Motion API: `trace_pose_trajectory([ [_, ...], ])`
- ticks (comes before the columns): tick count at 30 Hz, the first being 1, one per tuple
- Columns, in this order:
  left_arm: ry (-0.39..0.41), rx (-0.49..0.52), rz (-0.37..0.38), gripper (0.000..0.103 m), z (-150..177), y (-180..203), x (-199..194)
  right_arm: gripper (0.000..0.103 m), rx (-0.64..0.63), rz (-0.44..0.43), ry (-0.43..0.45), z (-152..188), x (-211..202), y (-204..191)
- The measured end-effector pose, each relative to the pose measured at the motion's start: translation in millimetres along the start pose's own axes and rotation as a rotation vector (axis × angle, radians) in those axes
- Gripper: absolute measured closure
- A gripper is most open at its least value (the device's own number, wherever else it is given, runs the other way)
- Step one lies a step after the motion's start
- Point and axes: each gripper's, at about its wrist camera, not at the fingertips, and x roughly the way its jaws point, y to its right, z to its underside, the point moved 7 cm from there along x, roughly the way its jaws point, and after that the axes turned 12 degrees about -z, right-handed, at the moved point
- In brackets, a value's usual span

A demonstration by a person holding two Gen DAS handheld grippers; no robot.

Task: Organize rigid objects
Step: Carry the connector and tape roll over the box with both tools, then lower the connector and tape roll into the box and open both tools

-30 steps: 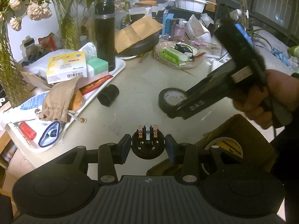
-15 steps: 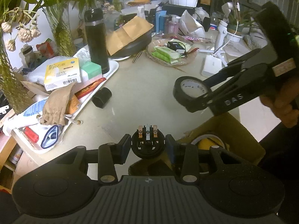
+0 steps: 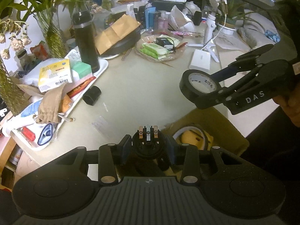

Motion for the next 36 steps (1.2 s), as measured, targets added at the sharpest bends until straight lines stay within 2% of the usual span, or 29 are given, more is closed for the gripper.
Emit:
trace_pose_trajectory([
  [11, -0.062, 0.021, 0.051, 0.063, 13.8, 19.7, 10.7, 0.030, 0.012, -0.010, -0.022, 33.6, -9.8, -5.6],
  [16, -0.059, 0.057, 0.070, 0.063, 14.8, 28.5, 13.5, 0.030, 0.017, -0.013, -0.031, 43.3, -11.6, -6.8],
  [21, -0.047, 0.103, 0.010, 0.063, 15.6, 31.9, 13.1, 0.030, 0.032, -0.018, -0.033, 49.7, -14.5, -5.5],
  [30, -0.048, 0.095, -0.010, 0.062, 15.3, 30.3, 9.5, 0.030, 0.044, -0.028, -0.042, 59.0, -14.1, -8.6],
  [36, -0.063, 0.076, -0.098, 0.062, 15.0, 21.7, 6.9, 0.030, 0.046, -0.034, -0.040, 61.0, -15.8, -10.4],
])
